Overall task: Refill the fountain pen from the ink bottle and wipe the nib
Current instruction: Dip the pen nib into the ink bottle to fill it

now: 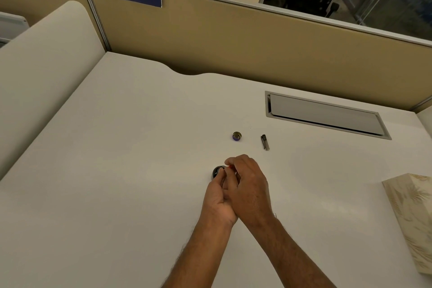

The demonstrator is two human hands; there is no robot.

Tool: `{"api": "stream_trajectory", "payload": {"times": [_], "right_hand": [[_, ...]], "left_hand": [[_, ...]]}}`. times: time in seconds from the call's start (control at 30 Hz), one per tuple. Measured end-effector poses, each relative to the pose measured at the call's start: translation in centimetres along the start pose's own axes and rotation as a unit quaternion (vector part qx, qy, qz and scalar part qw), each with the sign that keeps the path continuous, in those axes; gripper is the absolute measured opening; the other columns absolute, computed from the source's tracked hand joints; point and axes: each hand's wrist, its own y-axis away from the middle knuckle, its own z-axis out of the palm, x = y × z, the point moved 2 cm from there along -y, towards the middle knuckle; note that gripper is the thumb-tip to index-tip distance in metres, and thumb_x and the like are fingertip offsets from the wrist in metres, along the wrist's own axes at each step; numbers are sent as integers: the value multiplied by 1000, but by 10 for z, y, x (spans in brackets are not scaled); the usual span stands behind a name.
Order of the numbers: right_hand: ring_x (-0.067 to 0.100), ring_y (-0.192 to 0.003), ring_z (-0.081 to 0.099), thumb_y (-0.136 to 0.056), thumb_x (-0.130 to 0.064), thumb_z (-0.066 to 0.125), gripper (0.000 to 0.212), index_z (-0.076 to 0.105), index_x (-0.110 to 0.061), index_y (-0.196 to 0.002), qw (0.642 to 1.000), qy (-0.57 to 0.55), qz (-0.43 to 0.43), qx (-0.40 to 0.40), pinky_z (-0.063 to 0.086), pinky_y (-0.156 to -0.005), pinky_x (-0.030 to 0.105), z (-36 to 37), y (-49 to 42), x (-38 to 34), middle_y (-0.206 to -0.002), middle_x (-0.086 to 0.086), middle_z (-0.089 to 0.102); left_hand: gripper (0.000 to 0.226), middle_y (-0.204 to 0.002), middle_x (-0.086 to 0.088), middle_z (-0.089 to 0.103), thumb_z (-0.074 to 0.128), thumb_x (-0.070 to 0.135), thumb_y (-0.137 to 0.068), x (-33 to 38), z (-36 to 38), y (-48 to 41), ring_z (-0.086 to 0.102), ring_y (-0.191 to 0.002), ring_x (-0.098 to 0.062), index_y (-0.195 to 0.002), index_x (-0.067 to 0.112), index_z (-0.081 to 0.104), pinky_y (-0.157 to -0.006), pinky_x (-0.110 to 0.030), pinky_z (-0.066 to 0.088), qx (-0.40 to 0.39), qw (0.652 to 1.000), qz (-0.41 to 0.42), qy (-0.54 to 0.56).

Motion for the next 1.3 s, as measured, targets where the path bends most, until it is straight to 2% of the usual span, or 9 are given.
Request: {"api": "stream_trajectory", "payload": {"times": [0.1,0.2,0.27,0.37,0.57,0.7,1.03,1.2,1.3], "right_hand": [[7,-93,61,-91,-9,66,17,71,-17,-105,1000,5,1,-4,48,-76,17,-1,0,-2,-99,-8,69],[5,-90,59,-90,-17,69,15,70,-20,-104,1000,9,16,-5,49,-72,19,-1,0,-2,-97,-11,67],[6,-88,60,-90,-14,69,12,70,-20,-101,1000,14,11,1,51,-71,21,-1,0,-1,-94,-11,67],[6,-88,59,-90,-9,66,15,70,-19,-99,1000,18,-1,0,48,-72,18,-2,0,-1,-93,-11,67],[5,-90,58,-89,-16,68,15,70,-21,-103,1000,23,14,-8,48,-71,19,-1,-1,-2,-97,-12,67],[6,-87,58,-90,-11,65,13,70,-20,-98,1000,20,3,-5,49,-70,20,0,-2,-1,-93,-12,67],[2,-88,57,-90,-9,64,16,70,-20,-100,1000,19,7,-12,44,-73,13,-1,-3,-1,-94,-12,68],[6,-88,60,-89,-8,64,16,69,-20,-99,1000,10,-2,-9,51,-72,21,-3,-3,-1,-94,-12,67],[7,-90,61,-90,-9,65,16,70,-19,-101,1000,6,5,-6,53,-73,23,-4,-2,-1,-96,-11,68]], "left_hand": [[31,-75,-15,77,50,24,-105,0,2,2,77,-63,-28,-94,3,70,-60,-39,64,-9,1000,-1,13],[30,-70,-15,76,53,21,-103,-1,5,6,76,-57,-27,-88,2,70,-53,-37,64,-13,1000,-5,18],[29,-71,-15,76,54,21,-103,-1,6,6,76,-58,-27,-88,2,71,-56,-39,63,-10,1000,-4,15],[30,-71,-16,76,52,22,-104,0,5,6,76,-58,-29,-90,3,70,-56,-40,63,-3,1000,-5,18],[29,-71,-16,76,55,22,-102,-1,7,8,76,-57,-28,-88,2,71,-57,-41,63,0,1000,-4,11],[31,-69,-16,76,52,22,-104,0,9,9,76,-56,-29,-87,3,70,-54,-41,62,0,1000,-4,25],[30,-71,-16,76,51,24,-105,0,8,7,76,-58,-29,-92,4,70,-56,-42,63,-2,1000,-5,19],[28,-77,-16,77,52,24,-104,-1,6,5,77,-66,-29,-97,4,70,-61,-42,63,-6,1000,-9,16],[30,-75,-15,76,52,23,-104,-2,7,5,76,-64,-27,-91,4,71,-63,-39,63,-7,1000,-1,9]]}}
